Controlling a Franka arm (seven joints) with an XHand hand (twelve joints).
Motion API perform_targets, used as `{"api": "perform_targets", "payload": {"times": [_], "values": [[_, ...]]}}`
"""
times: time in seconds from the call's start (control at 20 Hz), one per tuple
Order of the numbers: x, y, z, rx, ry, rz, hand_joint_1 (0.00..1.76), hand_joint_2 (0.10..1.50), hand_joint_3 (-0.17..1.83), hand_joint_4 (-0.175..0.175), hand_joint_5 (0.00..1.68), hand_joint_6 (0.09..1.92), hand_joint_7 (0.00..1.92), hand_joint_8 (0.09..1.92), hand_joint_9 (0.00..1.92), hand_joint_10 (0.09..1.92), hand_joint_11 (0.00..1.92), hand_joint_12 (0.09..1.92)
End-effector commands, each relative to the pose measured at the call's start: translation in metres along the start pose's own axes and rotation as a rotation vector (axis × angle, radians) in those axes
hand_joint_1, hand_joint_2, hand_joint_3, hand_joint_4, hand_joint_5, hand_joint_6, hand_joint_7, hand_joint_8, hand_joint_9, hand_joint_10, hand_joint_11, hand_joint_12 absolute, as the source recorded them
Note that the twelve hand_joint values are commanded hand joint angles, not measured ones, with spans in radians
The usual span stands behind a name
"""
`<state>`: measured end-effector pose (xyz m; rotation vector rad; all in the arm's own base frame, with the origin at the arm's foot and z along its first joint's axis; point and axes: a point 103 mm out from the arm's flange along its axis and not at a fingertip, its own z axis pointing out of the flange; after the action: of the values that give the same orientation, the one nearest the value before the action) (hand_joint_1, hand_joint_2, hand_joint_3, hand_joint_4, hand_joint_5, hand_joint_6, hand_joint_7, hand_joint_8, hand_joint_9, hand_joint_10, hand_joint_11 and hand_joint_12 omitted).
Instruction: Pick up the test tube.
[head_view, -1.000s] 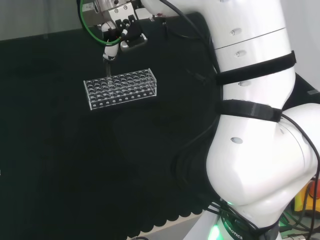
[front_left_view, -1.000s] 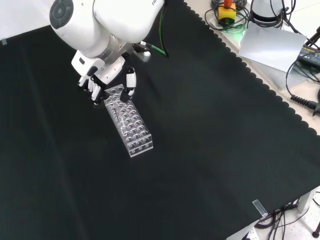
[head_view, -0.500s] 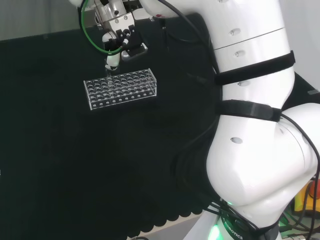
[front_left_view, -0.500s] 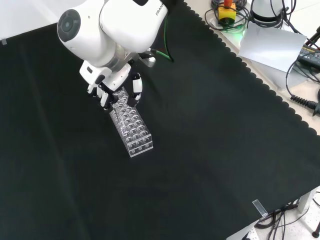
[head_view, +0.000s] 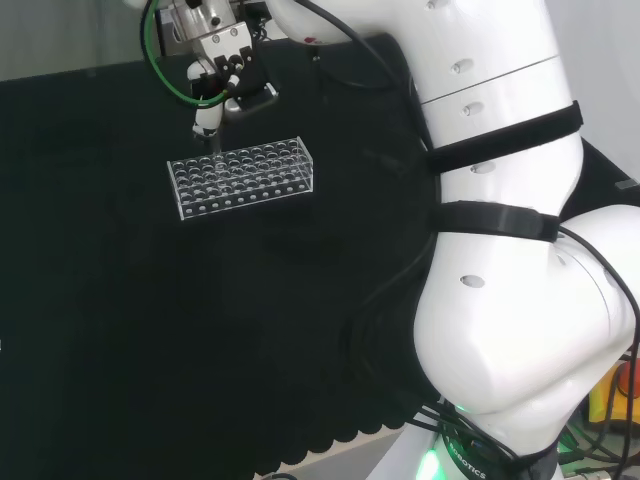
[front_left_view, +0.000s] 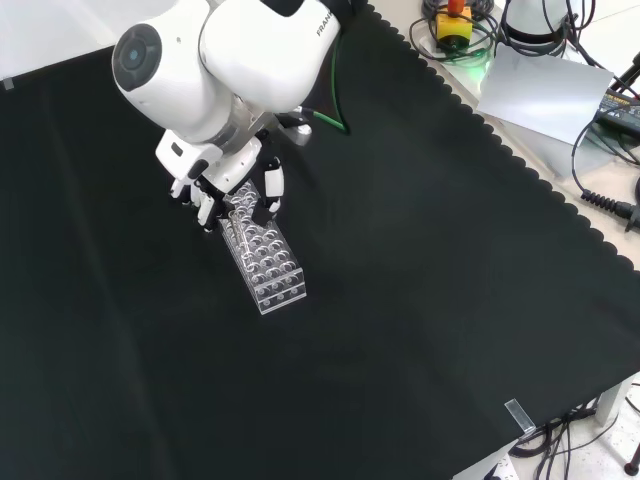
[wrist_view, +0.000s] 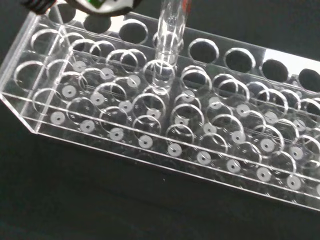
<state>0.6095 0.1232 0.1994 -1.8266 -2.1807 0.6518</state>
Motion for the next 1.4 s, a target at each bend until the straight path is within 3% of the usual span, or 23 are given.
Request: {"api": "perform_targets", "payload": {"times": [0.05, 0.3, 0.6, 1.1, 1.4], "values": [[0.014, 0.002, 0.002, 0.004, -0.004, -0.008, 0.88, 0.7, 0.6, -0.11, 0.61, 0.77, 1.04, 0.8, 0.86, 0.71, 0.32, 1.45], [0.017, 0.004, 0.002, 0.008, -0.013, -0.004, 0.91, 0.7, 0.62, -0.111, 0.68, 0.77, 1.11, 0.76, 0.92, 0.69, 0.36, 1.43], [-0.003, 0.003, 0.014, -0.008, 0.07, 0.014, 0.96, 0.68, 0.65, -0.124, 0.78, 0.74, 1.22, 0.71, 1.04, 0.63, 0.42, 1.4], [-0.005, 0.011, 0.021, 0.008, 0.154, 0.048, 1.03, 0.66, 0.69, -0.134, 0.86, 0.73, 1.31, 0.67, 1.14, 0.61, 0.48, 1.38], [0.006, 0.014, 0.018, -0.006, 0.185, 0.061, 1.06, 0.64, 0.72, -0.145, 0.9, 0.71, 1.34, 0.64, 1.17, 0.61, 0.5, 1.37]]}}
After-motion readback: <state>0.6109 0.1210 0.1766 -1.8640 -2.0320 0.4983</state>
